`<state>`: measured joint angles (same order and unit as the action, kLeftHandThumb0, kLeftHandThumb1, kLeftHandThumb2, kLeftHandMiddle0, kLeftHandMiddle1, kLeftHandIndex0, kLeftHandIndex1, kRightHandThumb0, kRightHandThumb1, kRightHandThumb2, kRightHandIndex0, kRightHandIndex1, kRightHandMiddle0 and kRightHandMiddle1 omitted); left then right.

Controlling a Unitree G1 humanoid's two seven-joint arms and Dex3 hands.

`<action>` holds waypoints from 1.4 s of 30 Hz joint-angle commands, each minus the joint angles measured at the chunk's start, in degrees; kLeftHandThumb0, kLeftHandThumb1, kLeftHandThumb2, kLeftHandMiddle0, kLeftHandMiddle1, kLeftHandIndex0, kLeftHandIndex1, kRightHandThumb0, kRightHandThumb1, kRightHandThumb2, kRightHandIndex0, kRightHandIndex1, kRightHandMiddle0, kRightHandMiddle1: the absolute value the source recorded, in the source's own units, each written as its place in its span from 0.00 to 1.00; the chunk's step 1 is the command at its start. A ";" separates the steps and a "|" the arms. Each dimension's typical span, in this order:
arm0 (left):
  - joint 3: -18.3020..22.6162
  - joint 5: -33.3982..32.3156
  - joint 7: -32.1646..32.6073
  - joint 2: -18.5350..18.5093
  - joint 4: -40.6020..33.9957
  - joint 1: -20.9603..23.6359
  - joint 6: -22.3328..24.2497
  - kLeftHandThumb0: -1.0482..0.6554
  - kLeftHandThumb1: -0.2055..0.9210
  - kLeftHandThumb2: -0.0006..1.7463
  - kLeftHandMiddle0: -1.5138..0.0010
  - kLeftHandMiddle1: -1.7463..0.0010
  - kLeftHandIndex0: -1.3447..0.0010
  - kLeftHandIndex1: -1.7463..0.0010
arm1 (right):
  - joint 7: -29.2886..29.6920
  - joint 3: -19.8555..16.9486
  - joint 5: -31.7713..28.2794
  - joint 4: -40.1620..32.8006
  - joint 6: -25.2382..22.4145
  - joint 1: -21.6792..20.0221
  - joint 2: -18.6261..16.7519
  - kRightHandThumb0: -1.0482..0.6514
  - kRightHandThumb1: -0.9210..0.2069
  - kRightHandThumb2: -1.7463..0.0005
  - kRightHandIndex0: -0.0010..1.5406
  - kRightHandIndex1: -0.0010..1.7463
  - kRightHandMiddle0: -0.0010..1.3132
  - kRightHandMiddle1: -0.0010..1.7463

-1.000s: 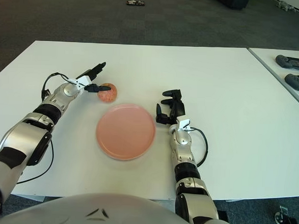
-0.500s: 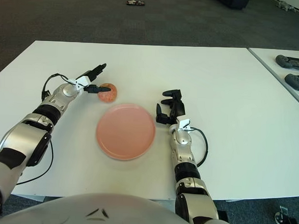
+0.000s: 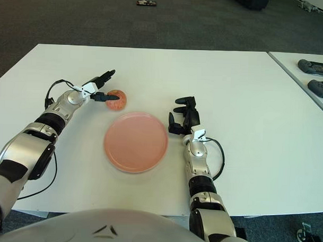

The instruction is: Put the apple into the plate.

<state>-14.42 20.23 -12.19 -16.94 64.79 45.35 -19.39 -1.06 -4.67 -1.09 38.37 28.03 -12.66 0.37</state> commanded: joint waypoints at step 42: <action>-10.99 9.16 -1.88 -0.03 3.97 0.35 1.11 0.00 0.96 0.00 1.00 1.00 1.00 1.00 | 4.08 0.46 1.66 1.60 -2.66 1.59 -0.70 0.59 0.58 0.24 0.87 1.00 0.80 1.00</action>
<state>-23.88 27.56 -13.46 -17.47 67.66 46.90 -18.29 2.23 -4.48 0.02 38.10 27.49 -12.68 0.29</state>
